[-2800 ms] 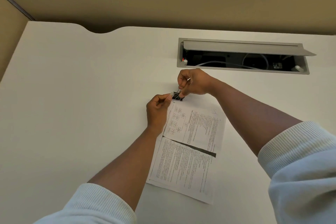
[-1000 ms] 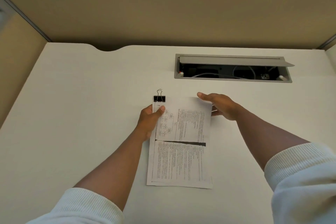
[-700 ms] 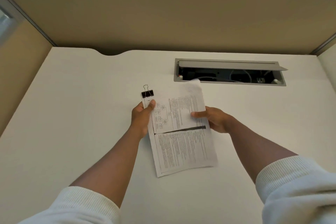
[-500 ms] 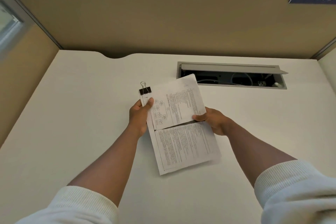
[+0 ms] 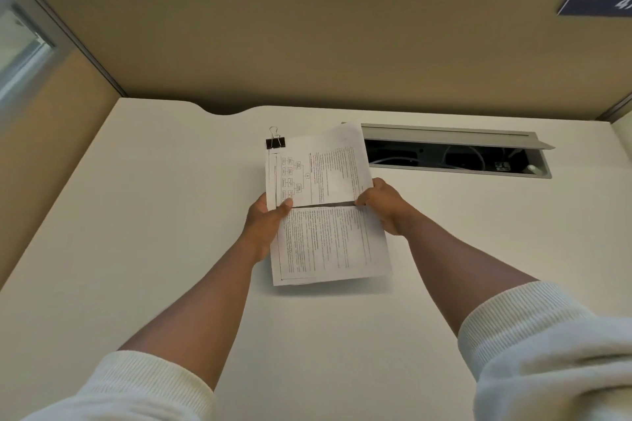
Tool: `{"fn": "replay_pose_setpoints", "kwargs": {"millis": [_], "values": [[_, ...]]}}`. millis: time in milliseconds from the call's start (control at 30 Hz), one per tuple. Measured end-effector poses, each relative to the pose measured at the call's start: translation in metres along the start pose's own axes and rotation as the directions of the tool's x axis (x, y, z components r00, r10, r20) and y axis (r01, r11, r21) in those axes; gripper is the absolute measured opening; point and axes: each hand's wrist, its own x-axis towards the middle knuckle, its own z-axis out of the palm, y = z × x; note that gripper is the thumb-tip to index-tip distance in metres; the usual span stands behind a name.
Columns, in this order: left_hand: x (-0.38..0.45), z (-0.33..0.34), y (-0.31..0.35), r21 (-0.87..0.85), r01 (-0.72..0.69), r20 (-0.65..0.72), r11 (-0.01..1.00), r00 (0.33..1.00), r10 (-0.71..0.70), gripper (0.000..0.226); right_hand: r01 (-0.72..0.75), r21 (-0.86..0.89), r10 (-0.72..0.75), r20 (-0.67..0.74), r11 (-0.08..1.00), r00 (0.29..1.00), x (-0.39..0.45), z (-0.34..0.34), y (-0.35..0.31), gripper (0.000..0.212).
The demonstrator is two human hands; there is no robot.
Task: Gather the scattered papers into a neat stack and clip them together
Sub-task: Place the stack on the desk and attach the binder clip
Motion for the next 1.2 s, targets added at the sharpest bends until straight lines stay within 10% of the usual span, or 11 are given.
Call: {"fn": "replay_pose_setpoints", "kwargs": {"millis": [633, 1200], "values": [[0.096, -0.018, 0.025, 0.36, -0.018, -0.3, 0.933, 0.945, 0.133, 0.044, 0.09, -0.299, -0.166, -0.24, 0.95, 0.956, 0.081, 0.04, -0.022, 0.037], [0.129, -0.042, 0.021, 0.53, -0.045, -0.267, 0.847, 0.939, 0.217, 0.038, 0.0, -0.475, -0.149, -0.276, 0.88, 0.949, 0.102, 0.066, -0.023, 0.021]]}}
